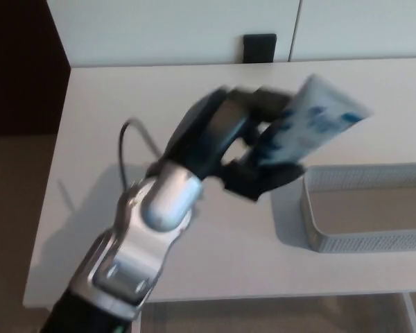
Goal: The robot walks towards a table in front, picks a shampoo with left hand and puts it in a small grey container
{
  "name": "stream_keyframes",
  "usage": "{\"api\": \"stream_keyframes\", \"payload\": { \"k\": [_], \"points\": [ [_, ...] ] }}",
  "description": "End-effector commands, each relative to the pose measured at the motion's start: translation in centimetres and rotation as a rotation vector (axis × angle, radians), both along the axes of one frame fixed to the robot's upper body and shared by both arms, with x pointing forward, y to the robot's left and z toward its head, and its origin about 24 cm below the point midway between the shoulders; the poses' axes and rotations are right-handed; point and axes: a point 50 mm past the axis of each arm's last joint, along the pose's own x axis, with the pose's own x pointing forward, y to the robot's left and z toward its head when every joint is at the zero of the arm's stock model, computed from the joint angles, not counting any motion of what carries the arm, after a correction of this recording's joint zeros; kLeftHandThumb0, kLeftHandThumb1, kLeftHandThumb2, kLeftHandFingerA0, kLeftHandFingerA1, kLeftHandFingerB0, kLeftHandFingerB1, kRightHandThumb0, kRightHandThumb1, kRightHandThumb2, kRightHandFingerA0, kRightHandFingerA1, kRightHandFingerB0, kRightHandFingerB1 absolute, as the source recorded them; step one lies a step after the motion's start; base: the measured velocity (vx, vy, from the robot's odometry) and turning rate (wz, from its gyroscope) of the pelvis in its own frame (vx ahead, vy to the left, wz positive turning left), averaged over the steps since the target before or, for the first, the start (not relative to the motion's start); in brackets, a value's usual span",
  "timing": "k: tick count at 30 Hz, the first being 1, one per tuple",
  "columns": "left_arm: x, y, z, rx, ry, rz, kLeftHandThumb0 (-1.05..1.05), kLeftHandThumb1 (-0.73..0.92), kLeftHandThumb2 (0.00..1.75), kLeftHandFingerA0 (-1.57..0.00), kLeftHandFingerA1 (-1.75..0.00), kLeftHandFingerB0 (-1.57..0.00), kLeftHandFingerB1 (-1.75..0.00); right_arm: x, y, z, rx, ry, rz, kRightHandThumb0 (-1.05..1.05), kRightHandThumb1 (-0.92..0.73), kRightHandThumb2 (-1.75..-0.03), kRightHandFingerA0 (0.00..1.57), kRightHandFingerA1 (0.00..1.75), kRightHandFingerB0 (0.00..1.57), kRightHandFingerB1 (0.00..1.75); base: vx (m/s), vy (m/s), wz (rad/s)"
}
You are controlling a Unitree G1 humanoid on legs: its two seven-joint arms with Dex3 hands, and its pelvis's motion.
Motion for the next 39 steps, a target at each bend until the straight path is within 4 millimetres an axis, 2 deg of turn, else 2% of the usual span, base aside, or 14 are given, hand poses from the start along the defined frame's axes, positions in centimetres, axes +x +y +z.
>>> {"api": "stream_keyframes", "payload": {
  "k": [1, 8, 9, 18, 21, 22, 27, 28, 30, 32, 33, 35, 36, 39],
  "points": [
    [0.5, -2.9, 2.6, 0.172, -0.113, -0.028, -0.76, 0.52, 1.01, -1.36, -1.36, -1.2, -1.13, -0.5, -0.1, -0.2, -0.008, 0.018, -0.011, -0.39, -0.7, -0.61, 0.63, 0.47, 0.52, 0.41, 0.0, 0.0, 0.0],
    [1.0, -6.4, 3.4, 0.271, -0.178, -0.105, -0.72, 0.53, 1.04, -1.34, -1.34, -1.16, -1.16, -0.4, 0.2, -0.2, 0.011, 0.011, -0.014, -0.4, -0.7, -0.61, 0.62, 0.48, 0.52, 0.41, 0.0, 0.0, 0.0],
    [1.1, -7.1, 3.4, 0.275, -0.154, -0.117, -0.39, 0.46, 1.07, -1.28, -1.25, -1.28, -1.21, -0.4, 0.4, -0.3, 0.02, 0.008, -0.024, -0.39, -0.69, -0.6, 0.62, 0.47, 0.51, 0.4, 0.0, 0.0, 0.0],
    [1.5, -11.8, 1.4, 0.35, -0.036, -0.144, -0.37, 0.46, 1.03, -1.25, -1.23, -1.2, -1.18, -0.3, 1.0, -0.4, 0.031, -0.004, -0.032, -0.4, -0.7, -0.61, 0.65, 0.48, 0.54, 0.41, 0.0, 0.0, 0.0],
    [1.6, -11.9, 1.4, 0.35, -0.037, -0.142, -0.37, 0.46, 1.03, -1.25, -1.23, -1.2, -1.18, -0.3, 1.0, -0.4, 0.031, -0.005, -0.032, -0.4, -0.7, -0.61, 0.65, 0.48, 0.54, 0.41, 0.0, 0.0, 0.0],
    [1.5, -12.6, 1.0, 0.358, -0.03, -0.151, -0.58, 0.45, 0.93, -1.28, -1.27, -0.97, -0.97, -0.1, 1.3, -0.5, 0.039, -0.009, -0.034, -0.39, -0.7, -0.61, 0.65, 0.48, 0.53, 0.41, 0.0, 0.0, 0.0],
    [1.6, -13.3, -0.1, 0.387, 0.017, -0.154, -0.51, 0.45, 0.93, -1.25, -1.22, -0.92, -0.85, 0.0, 1.9, -0.6, 0.053, -0.021, -0.033, -0.4, -0.7, -0.61, 0.65, 0.5, 0.51, 0.41, 0.0, 0.0, 0.0],
    [1.7, -13.2, -0.6, 0.396, 0.026, -0.15, -0.58, 0.64, 0.59, -1.12, -1.33, -0.99, -0.92, 0.0, 2.0, -0.6, 0.058, -0.024, -0.034, -0.41, -0.7, -0.61, 0.63, 0.48, 0.5, 0.4, 0.0, 0.0, 0.0],
    [2.2, -12.9, -1.2, 0.417, 0.05, -0.137, -0.58, 0.64, 0.59, -1.11, -1.34, -1.01, -0.9, 0.2, 2.0, -0.5, 0.066, -0.031, -0.038, -0.41, -0.7, -0.61, 0.64, 0.49, 0.5, 0.4, 0.0, 0.0, 0.0],
    [2.4, -12.8, -1.5, 0.422, 0.055, -0.128, -0.51, 0.59, 0.58, -1.06, -1.4, -1.0, -1.05, 0.2, 2.0, -0.5, 0.069, -0.03, -0.042, -0.41, -0.7, -0.61, 0.63, 0.5, 0.5, 0.4, 0.0, 0.0, 0.0],
    [2.7, -12.6, -1.8, 0.431, 0.052, -0.12, -0.5, 0.44, 0.91, -1.23, -1.27, -1.0, -1.06, 0.2, 2.0, -0.5, 0.061, -0.032, -0.039, -0.42, -0.69, -0.61, 0.65, 0.49, 0.51, 0.4, 0.0, 0.0, 0.0],
    [2.7, -12.6, -1.9, 0.432, 0.051, -0.119, -0.5, 0.44, 0.91, -1.23, -1.27, -1.0, -1.06, 0.2, 2.0, -0.5, 0.061, -0.032, -0.039, -0.42, -0.69, -0.61, 0.65, 0.49, 0.51, 0.4, 0.0, 0.0, 0.0],
    [2.8, -12.3, -2.1, 0.452, 0.047, -0.112, -0.53, 0.41, 0.86, -1.18, -1.14, -0.87, -0.69, 0.3, 1.9, -0.5, 0.059, -0.035, -0.038, -0.41, -0.69, -0.61, 0.66, 0.49, 0.51, 0.4, 0.0, 0.0, 0.0],
    [2.9, -12.0, -2.8, 0.478, 0.059, -0.115, -0.59, 0.44, 0.85, -1.16, -1.14, -0.87, -0.67, 0.4, 1.7, -0.3, 0.054, -0.04, -0.035, -0.4, -0.7, -0.61, 0.64, 0.48, 0.52, 0.4, 0.0, 0.0, 0.0]
  ]
}}
